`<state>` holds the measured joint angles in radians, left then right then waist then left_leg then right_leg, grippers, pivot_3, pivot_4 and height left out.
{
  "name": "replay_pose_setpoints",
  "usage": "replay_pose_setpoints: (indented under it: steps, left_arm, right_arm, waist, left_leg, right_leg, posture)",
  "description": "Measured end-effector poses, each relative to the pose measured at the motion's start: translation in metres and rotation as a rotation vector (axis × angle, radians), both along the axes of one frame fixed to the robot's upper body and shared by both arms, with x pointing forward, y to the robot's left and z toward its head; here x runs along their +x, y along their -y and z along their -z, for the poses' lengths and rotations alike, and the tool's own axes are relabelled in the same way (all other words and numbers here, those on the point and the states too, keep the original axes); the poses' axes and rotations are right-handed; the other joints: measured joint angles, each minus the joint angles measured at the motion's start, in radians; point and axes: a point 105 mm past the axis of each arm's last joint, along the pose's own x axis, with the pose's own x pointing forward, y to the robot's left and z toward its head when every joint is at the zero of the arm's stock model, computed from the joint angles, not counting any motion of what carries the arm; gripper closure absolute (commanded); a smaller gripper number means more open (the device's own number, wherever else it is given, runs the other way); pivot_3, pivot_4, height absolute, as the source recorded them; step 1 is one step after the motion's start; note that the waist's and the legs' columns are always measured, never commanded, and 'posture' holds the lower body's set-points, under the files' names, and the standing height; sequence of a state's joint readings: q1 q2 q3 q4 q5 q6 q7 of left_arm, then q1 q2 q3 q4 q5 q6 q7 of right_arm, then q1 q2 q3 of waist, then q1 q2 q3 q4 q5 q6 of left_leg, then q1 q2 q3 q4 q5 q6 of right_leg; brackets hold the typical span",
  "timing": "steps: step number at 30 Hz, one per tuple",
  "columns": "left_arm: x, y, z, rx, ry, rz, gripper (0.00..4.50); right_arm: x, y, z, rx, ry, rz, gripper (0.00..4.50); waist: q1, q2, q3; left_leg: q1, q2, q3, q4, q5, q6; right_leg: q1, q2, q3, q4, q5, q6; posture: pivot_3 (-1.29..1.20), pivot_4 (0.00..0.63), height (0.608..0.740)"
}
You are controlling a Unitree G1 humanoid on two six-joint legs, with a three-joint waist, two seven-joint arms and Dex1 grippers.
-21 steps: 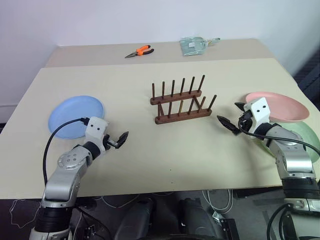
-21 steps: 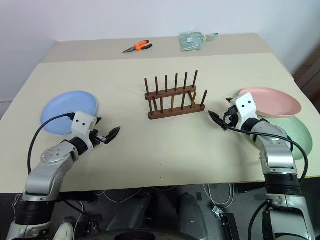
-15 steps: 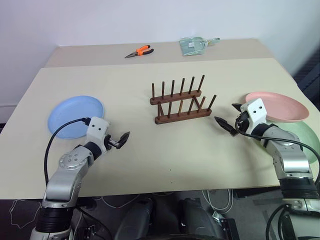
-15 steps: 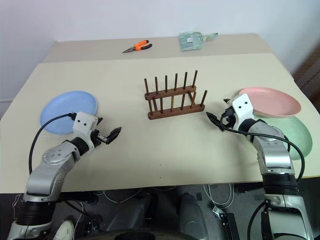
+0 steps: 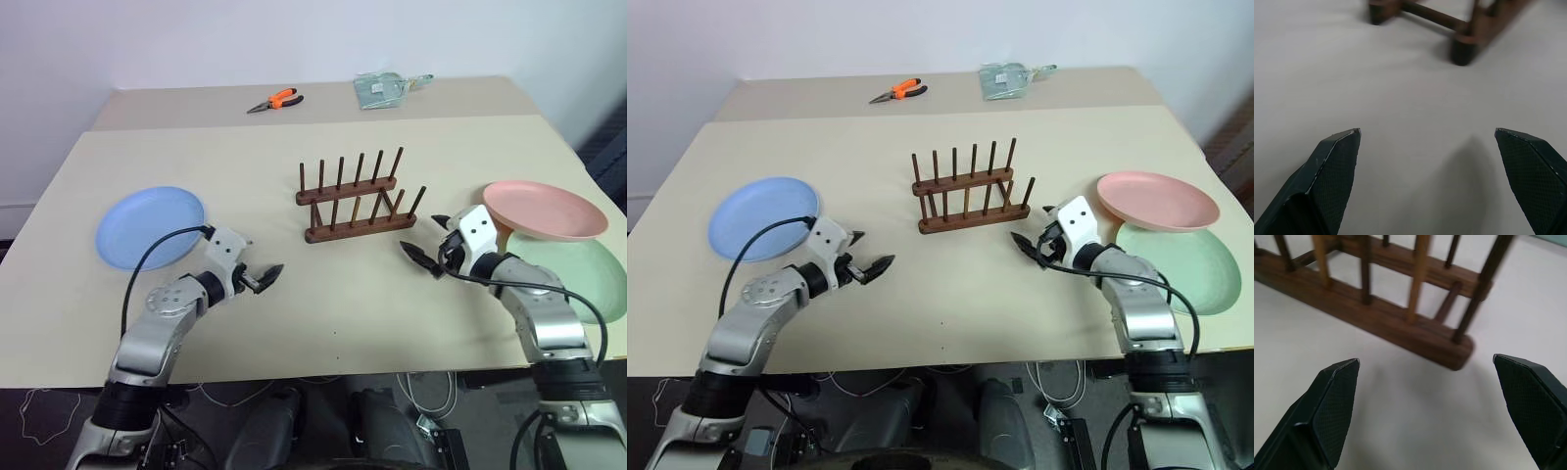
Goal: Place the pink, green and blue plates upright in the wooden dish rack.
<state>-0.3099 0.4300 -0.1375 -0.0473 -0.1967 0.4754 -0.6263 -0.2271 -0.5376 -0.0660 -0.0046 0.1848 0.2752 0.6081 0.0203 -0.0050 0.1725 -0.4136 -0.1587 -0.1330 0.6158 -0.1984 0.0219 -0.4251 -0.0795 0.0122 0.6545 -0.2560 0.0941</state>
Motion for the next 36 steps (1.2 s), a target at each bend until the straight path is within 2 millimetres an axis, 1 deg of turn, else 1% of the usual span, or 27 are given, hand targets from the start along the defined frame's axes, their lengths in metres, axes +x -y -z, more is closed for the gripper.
replay_pose_setpoints:
  steps: [3, 5, 8, 11, 15, 17, 20, 22, 27, 30, 32, 33, 34, 36]
  left_arm:
    - [0.021, 0.023, -0.004, 0.004, 0.005, 0.109, 0.0]
    - [0.03, 0.034, -0.005, 0.009, 0.012, 0.161, 0.0]
    - [0.043, 0.048, -0.005, 0.003, 0.012, 0.218, 0.0]
    - [0.052, 0.063, -0.004, 0.023, 0.018, 0.266, 0.84]
    - [0.057, 0.067, -0.003, 0.018, 0.032, 0.277, 2.88]
    - [0.056, 0.071, -0.004, 0.015, 0.044, 0.294, 3.72]
    - [0.053, 0.068, -0.002, 0.044, 0.06, 0.328, 3.72]
    - [0.047, 0.067, -0.001, 0.051, 0.067, 0.362, 3.72]
    - [0.025, 0.065, 0.0, 0.081, 0.076, 0.515, 3.72]
    - [0.013, 0.068, 0.001, 0.114, 0.081, 0.618, 3.72]
    - [0.01, 0.07, 0.002, 0.135, 0.089, 0.662, 2.66]
    - [0.011, 0.07, 0.001, 0.143, 0.095, 0.672, 2.25]
    - [0.013, 0.07, 0.001, 0.149, 0.096, 0.673, 1.75]
    - [0.019, 0.068, -0.001, 0.165, 0.109, 0.655, 0.82]
  right_arm:
    - [-0.007, -0.016, 0.004, 0.016, 0.017, 0.003, 0.03]
    - [-0.012, -0.02, 0.004, 0.023, 0.022, 0.012, 0.03]
    - [-0.015, -0.024, -0.002, 0.031, 0.05, 0.033, 0.03]
    - [-0.019, -0.025, -0.002, 0.028, 0.056, 0.049, 0.0]
    - [-0.022, -0.022, 0.0, 0.014, 0.059, 0.073, 0.0]
    - [-0.023, -0.021, 0.002, 0.01, 0.054, 0.078, 0.0]
    - [-0.023, -0.016, 0.001, -0.006, 0.056, 0.089, 0.0]
    - [-0.024, -0.008, 0.0, -0.031, 0.059, 0.101, 0.0]
    - [-0.028, 0.031, -0.002, -0.097, 0.054, 0.192, 0.0]
    - [-0.033, 0.05, -0.002, -0.121, 0.051, 0.238, 0.0]
    - [-0.041, 0.062, 0.002, -0.144, 0.035, 0.263, 0.0]
    - [-0.044, 0.067, 0.003, -0.153, 0.027, 0.274, 0.0]
    - [-0.047, 0.073, 0.004, -0.157, 0.023, 0.289, 0.0]
    - [-0.051, 0.077, 0.006, -0.163, 0.012, 0.295, 0.0]
  waist:
    - [-0.001, 0.0, 0.0]
    - [-0.005, 0.0, 0.0]
    - [-0.007, 0.0, 0.0]
    - [-0.004, -0.001, -0.001]
    - [-0.007, -0.001, -0.001]
    - [-0.007, -0.001, -0.001]
    - [-0.007, -0.001, -0.002]
    - [-0.008, -0.001, -0.002]
    - [-0.007, -0.001, -0.002]
    - [-0.005, -0.001, -0.002]
    - [-0.005, -0.001, -0.002]
    - [-0.005, -0.001, -0.001]
    - [-0.006, -0.001, -0.001]
    - [-0.008, -0.001, -0.002]
  left_leg:
    - [0.0, 0.0, 0.0, 0.0, 0.0, 0.0]
    - [0.0, 0.0, 0.0, 0.0, 0.0, 0.001]
    - [0.0, 0.0, 0.0, 0.0, 0.0, 0.001]
    - [0.0, 0.0, 0.0, 0.001, 0.0, 0.001]
    - [0.0, 0.0, 0.0, 0.0, 0.0, 0.002]
    - [0.0, 0.0, 0.0, 0.0, 0.0, 0.002]
    - [0.0, 0.0, 0.0, 0.0, 0.0, 0.002]
    - [0.0, 0.0, 0.0, 0.0, 0.0, 0.002]
    - [0.0, 0.0, 0.0, 0.0, 0.0, 0.002]
    - [0.0, 0.0, 0.0, 0.0, 0.0, 0.002]
    - [0.0, 0.0, 0.0, 0.0, 0.0, 0.003]
    - [0.0, 0.0, 0.0, 0.0, 0.0, 0.003]
    - [0.0, 0.0, 0.0, 0.0, 0.0, 0.003]
    - [0.0, 0.0, 0.0, 0.0, 0.0, 0.003]
  right_leg:
    - [0.0, 0.0, 0.0, -0.001, 0.0, 0.0]
    - [0.0, 0.0, 0.0, -0.001, 0.0, 0.0]
    - [0.0, 0.0, 0.0, -0.001, 0.0, 0.0]
    - [0.001, 0.0, 0.0, -0.001, 0.0, 0.001]
    - [0.001, 0.0, 0.0, -0.001, 0.0, 0.001]
    - [0.001, 0.0, 0.0, -0.001, 0.0, 0.001]
    - [0.001, 0.0, 0.0, -0.001, 0.0, 0.001]
    - [0.001, 0.0, 0.0, -0.001, 0.0, 0.001]
    - [0.001, 0.0, 0.0, -0.001, 0.0, 0.001]
    - [0.001, 0.0, 0.0, -0.001, 0.0, 0.001]
    - [0.001, 0.0, 0.0, -0.002, 0.0, 0.001]
    - [0.001, 0.0, 0.0, -0.002, 0.0, 0.001]
    - [0.001, 0.0, 0.0, -0.002, 0.0, 0.001]
    - [0.001, 0.0, 0.0, -0.002, 0.0, 0.001]
  posture:
    - [0.0, 0.15, 0.727]
    - [0.0, 0.15, 0.727]
    - [0.0, 0.15, 0.727]
    - [0.0, 0.15, 0.727]
    - [0.0, 0.15, 0.727]
    - [0.0, 0.15, 0.727]
    - [0.0, 0.15, 0.727]
    - [0.0, 0.15, 0.727]
    - [0.0, 0.15, 0.727]
    - [0.0, 0.15, 0.727]
    - [0.0, 0.15, 0.727]
    - [0.0, 0.15, 0.727]
    - [0.0, 0.15, 0.727]
    - [0.0, 0.15, 0.727]
